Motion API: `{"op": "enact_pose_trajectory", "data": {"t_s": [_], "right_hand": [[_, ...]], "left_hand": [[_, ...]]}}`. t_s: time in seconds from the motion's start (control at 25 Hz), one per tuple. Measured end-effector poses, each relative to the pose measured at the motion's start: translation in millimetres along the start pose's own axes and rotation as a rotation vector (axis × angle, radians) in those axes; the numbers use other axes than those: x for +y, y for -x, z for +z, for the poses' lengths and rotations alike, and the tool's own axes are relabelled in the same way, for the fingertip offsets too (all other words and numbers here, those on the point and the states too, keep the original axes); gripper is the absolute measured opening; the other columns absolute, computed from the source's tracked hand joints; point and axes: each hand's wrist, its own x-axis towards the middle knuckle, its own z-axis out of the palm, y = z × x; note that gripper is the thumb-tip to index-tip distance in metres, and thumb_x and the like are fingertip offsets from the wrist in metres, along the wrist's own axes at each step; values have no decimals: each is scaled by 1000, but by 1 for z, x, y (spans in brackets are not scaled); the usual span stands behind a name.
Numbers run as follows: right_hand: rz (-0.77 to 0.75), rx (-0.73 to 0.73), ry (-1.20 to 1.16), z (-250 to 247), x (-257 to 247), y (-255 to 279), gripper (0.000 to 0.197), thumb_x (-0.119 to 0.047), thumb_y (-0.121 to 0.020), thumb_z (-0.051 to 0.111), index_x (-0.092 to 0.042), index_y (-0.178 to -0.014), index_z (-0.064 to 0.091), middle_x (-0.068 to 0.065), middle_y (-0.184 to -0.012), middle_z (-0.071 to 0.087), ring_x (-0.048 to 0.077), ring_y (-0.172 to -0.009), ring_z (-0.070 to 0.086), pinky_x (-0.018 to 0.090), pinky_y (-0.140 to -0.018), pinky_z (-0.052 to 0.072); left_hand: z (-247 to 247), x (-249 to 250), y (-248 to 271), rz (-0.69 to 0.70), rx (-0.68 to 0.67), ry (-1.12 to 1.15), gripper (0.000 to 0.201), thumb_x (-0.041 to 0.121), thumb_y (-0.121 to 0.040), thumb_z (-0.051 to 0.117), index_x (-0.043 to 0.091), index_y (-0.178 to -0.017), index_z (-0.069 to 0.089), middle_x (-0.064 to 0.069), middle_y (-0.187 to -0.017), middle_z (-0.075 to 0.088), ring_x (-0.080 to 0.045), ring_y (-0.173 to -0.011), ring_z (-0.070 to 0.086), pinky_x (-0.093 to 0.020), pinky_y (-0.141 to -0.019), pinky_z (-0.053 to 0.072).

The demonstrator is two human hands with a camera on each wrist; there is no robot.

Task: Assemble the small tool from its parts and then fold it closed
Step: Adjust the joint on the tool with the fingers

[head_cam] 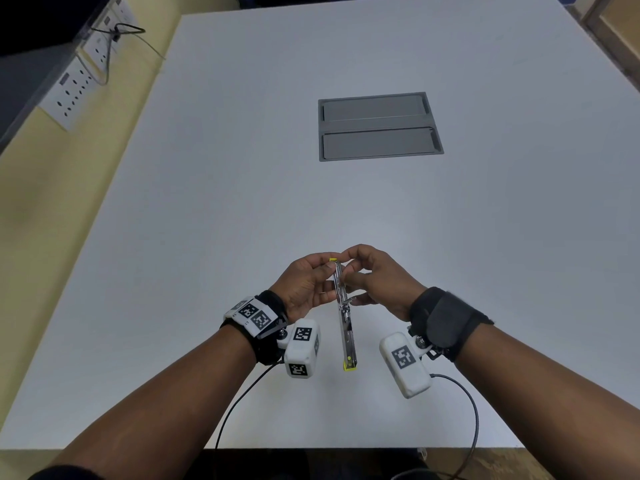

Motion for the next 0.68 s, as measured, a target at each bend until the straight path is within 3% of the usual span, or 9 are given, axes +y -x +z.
{"op": "enact_pose_trajectory", "data": {"t_s": [0.48,0.68], "right_hand": [[3,-4,46,1,3,3,39,5,-83,62,-15,-116,60,7,-90,59,21,-72,66,30,-65,57],[-37,62,125,4,4,2,23,-5,-89,62,-10,-111,61,9,-79,61,21,-67,64,30,-61,57]], "left_hand": [[2,-3,2,-15,4,37,28,13,-97,54,7,-123,61,-5,-97,70,-19,-73,70,-25,-62,58],[3,-7,3,-43,9,82,26,11,-96,54,6,-121,61,-4,-92,69,-19,-69,71,-25,-60,59]]}}
